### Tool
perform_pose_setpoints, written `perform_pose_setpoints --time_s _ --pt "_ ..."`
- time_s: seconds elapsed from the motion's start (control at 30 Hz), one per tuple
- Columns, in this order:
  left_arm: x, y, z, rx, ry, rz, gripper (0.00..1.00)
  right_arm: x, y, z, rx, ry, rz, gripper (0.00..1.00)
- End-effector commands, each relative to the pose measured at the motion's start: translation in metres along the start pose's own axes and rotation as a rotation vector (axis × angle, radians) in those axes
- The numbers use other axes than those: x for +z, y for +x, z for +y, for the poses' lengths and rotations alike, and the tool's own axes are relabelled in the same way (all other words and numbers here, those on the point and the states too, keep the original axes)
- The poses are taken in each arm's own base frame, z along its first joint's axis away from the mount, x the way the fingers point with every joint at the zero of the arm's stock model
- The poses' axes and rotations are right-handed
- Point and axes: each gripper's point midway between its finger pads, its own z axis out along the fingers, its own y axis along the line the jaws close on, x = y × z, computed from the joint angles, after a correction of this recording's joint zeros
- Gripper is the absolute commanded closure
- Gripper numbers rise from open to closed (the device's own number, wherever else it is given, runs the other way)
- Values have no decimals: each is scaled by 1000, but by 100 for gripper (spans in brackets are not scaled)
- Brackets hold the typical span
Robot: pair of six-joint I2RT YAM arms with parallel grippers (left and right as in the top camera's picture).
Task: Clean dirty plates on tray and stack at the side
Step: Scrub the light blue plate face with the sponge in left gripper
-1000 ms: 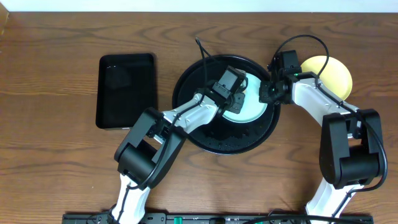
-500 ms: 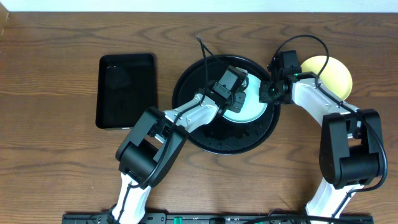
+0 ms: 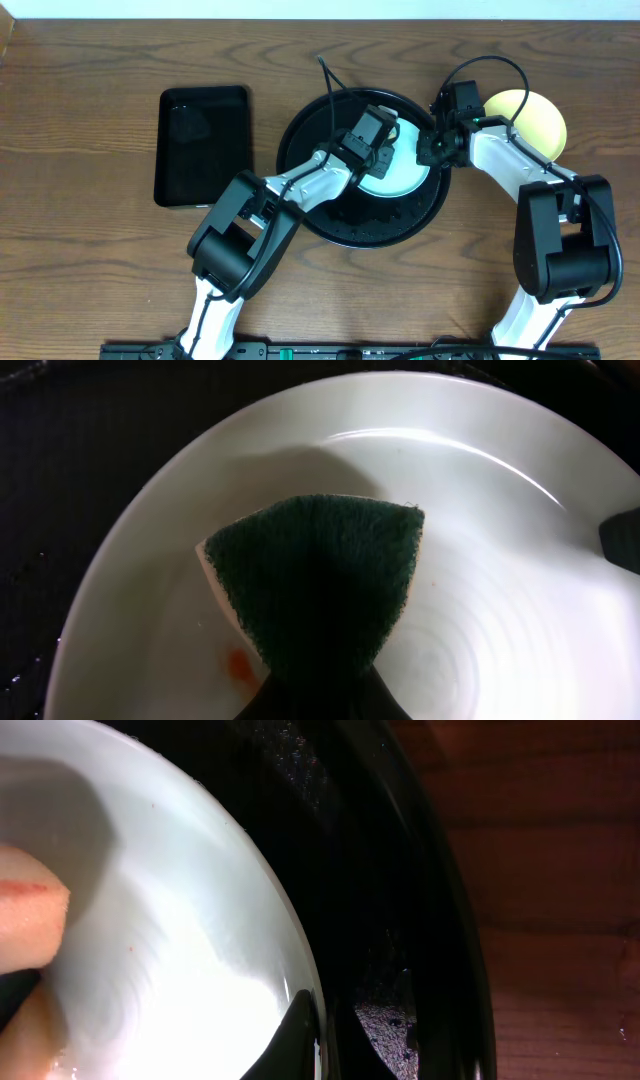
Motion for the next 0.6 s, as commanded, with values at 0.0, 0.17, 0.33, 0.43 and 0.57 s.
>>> perform_pose_setpoints --time_s 0.0,0.17,0.33,0.43,0.57 --pt "20 24 41 -4 -108 62 92 11 18 -2 7 14 48 99" --pt "20 19 51 -25 -112 50 92 11 18 -2 7 15 48 99" --pt "21 11 50 -27 -106 15 92 11 18 -2 6 15 48 99" --pt "21 5 49 -29 -102 -10 92 11 18 -2 6 14 47 99" --pt "21 -2 48 -30 -97 -36 92 11 17 -2 6 14 46 99"
